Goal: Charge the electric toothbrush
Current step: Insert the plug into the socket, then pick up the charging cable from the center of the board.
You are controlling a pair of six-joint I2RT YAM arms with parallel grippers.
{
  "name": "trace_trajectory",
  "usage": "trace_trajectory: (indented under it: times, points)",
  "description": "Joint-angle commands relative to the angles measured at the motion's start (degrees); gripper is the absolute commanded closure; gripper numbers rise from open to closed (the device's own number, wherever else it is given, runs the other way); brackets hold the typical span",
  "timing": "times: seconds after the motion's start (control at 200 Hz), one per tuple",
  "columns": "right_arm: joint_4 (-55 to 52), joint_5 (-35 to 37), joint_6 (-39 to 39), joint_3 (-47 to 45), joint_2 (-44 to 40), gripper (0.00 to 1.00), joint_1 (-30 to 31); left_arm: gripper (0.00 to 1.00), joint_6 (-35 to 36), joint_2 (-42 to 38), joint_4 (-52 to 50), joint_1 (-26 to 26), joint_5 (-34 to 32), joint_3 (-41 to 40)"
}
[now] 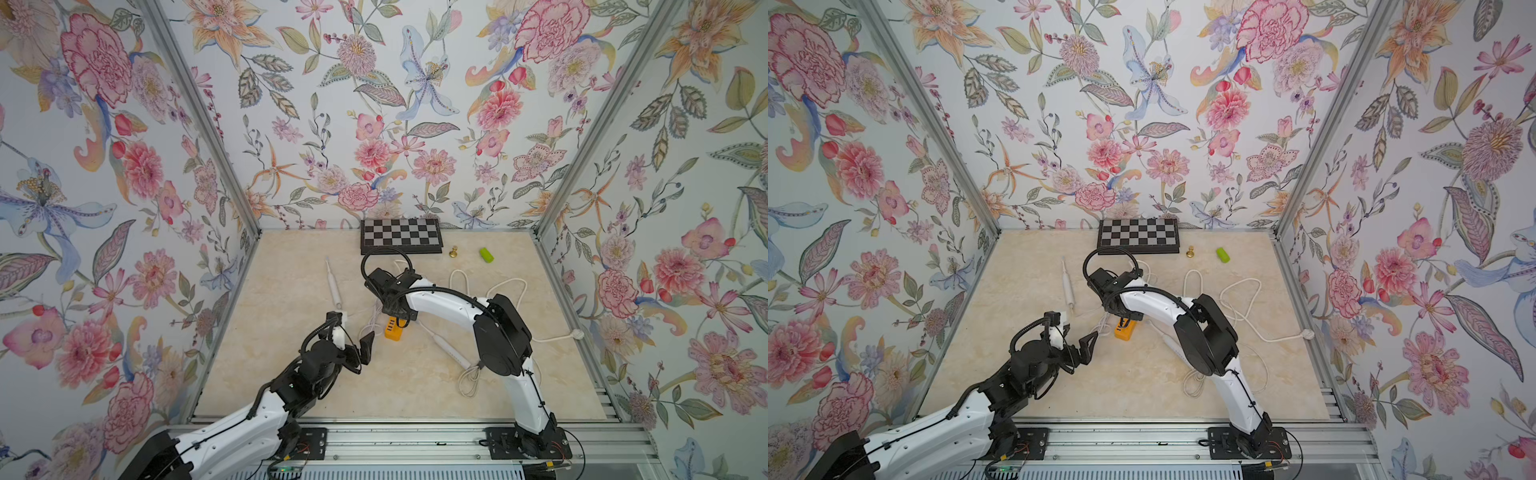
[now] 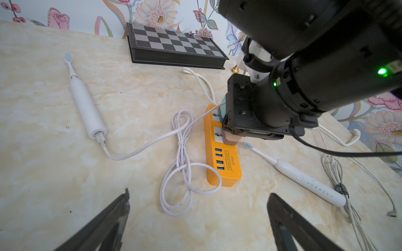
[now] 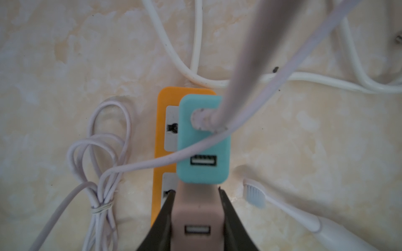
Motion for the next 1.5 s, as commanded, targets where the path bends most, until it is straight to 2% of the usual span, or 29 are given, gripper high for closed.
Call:
trace_trajectory:
  times: [0.0, 0.3, 0.555, 0.736, 0.891, 0.991, 1.091, 1.201, 1.356, 1.496]
  points:
    - [-1.6, -4.7, -0.7, -2.5, 5.9, 0.71, 0.4, 0.01, -1.1, -1.1, 1.3, 0.7, 0.6, -0.7]
    - [-1.6, -4.0, -1.9, -0.3, 0.7, 0.56, 0.7, 0.01, -0.8, -1.1, 0.4, 0.8, 1.0, 0.7]
    - [-1.5, -2.2, -2.9, -2.0, -8.0, 0.43, 2.6, 0.01, 1.2, 0.2, -1.8, 1.1, 2.0, 4.4]
    - [-1.3, 0.1, -3.8, -7.2, -17.5, 0.39, 4.3, 0.01, 3.3, 3.4, -3.4, 1.1, 4.3, 8.8]
    - [-1.1, 2.0, -5.4, -17.1, -28.7, 0.34, 3.2, 0.01, 3.6, 6.9, -2.5, 0.8, 8.3, 11.9]
    - [-1.0, 2.2, -6.4, -26.7, -37.8, 0.32, -0.2, 0.01, 3.1, 9.7, -0.5, 0.0, 10.3, 13.0]
    - [-0.6, -0.3, -8.5, -36.7, -47.2, 0.29, -6.0, 0.01, 2.9, 12.9, -0.7, -1.7, 10.2, 15.2]
    - [-0.2, -5.5, -11.0, -46.9, -55.9, 0.27, -13.3, 0.01, 2.8, 16.1, 0.0, -4.0, 9.2, 17.2]
    - [4.8, -12.4, -15.7, -59.2, -66.6, 0.29, -28.6, 0.01, 2.2, 21.2, 3.5, -6.4, 9.8, 19.1]
    - [13.9, -24.3, -20.0, -67.6, -70.7, 0.32, -39.3, 0.01, 2.5, 26.5, 2.9, -8.5, 9.5, 23.2]
